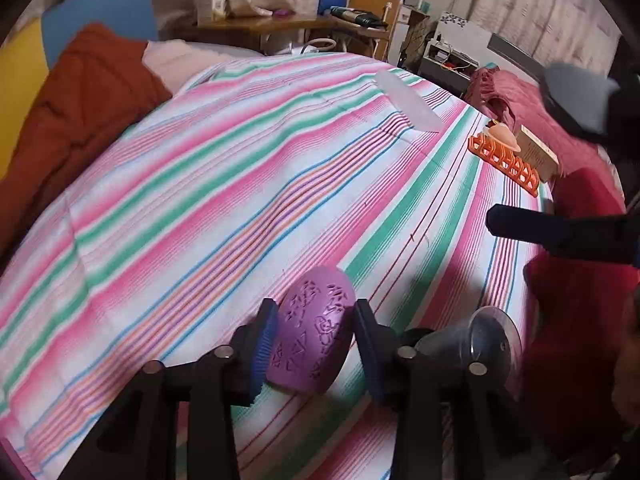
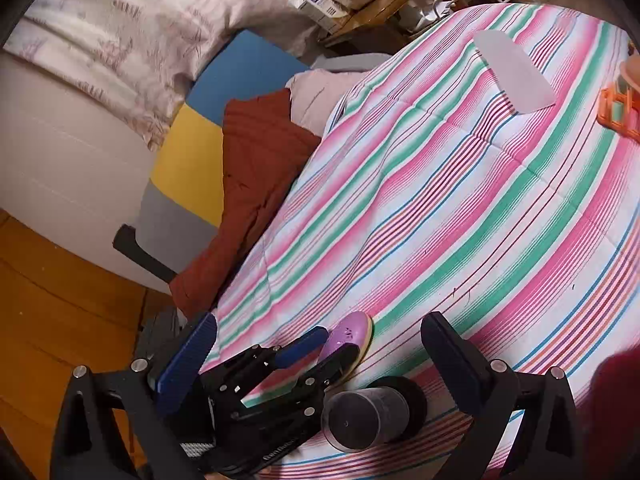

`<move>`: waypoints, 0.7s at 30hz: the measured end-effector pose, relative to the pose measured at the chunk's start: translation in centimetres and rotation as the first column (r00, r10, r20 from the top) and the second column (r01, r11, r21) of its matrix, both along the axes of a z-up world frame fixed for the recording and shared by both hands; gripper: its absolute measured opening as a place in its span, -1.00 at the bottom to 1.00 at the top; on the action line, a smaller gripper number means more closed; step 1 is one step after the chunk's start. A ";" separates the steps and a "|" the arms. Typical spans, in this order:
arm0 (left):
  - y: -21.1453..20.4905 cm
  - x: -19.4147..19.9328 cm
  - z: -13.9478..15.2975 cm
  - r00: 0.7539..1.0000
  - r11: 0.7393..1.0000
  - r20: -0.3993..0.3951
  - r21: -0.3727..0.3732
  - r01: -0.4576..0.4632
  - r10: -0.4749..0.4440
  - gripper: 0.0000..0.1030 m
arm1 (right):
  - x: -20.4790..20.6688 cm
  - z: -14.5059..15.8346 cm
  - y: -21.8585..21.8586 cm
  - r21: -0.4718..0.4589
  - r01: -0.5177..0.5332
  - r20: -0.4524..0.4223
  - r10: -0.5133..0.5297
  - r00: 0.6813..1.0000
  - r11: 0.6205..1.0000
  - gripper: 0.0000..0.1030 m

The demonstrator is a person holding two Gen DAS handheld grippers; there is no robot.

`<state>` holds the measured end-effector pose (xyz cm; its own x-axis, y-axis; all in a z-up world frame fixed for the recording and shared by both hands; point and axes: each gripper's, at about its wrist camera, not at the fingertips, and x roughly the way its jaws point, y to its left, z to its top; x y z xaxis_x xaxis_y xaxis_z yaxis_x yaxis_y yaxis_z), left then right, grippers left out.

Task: Organize rigid objects
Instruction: 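Grasp the purple egg with the left tool while the right tool approaches the dark cup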

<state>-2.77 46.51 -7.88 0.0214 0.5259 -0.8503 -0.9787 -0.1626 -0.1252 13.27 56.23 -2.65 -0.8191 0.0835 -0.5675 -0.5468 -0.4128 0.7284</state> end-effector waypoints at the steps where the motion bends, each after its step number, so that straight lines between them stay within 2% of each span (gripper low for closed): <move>1: 0.1 0.1 0.0 1.000 1.000 -0.005 -0.002 0.005 -0.005 -0.23 | -0.2 0.0 -0.1 0.007 -0.008 0.010 0.008 1.000 1.000 0.99; 3: 0.3 0.2 -0.1 1.000 1.000 -0.017 -0.006 0.008 -0.008 -0.22 | -0.5 0.1 -0.3 0.021 -0.017 0.024 0.016 1.000 1.000 0.99; 7: 1.1 0.2 -1.0 1.000 1.000 0.009 -0.030 -0.005 0.006 -0.16 | -0.8 -0.1 -0.4 0.021 -0.032 0.042 0.031 0.999 0.999 0.99; 8: 1.3 0.3 -1.6 1.000 0.999 0.002 -0.050 -0.012 0.012 -0.16 | -0.8 -0.1 -0.5 0.024 -0.034 0.046 0.033 0.998 0.999 0.99; 11: 1.0 0.5 -1.7 0.999 0.999 -0.035 -0.029 -0.030 0.029 -0.15 | -1.0 -0.2 -0.3 0.026 -0.034 0.067 0.033 0.997 0.999 1.00; 16: -1.6 -0.2 -1.7 0.989 0.989 -0.017 -0.008 -0.150 0.150 -0.16 | -0.7 -0.2 -0.2 0.040 -0.014 0.079 0.011 0.997 0.999 1.00; 21: -6.4 -1.0 -1.5 0.946 0.947 0.042 0.020 -0.321 0.320 -0.16 | -1.0 -0.7 -0.1 0.022 -0.033 0.119 0.030 0.992 0.999 1.00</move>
<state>-3.78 40.12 -9.38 -0.1204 0.5324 -0.8379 -0.8700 -0.4631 -0.1693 12.23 56.09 -3.34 -0.7483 0.0733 -0.6593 -0.6153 -0.4482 0.6485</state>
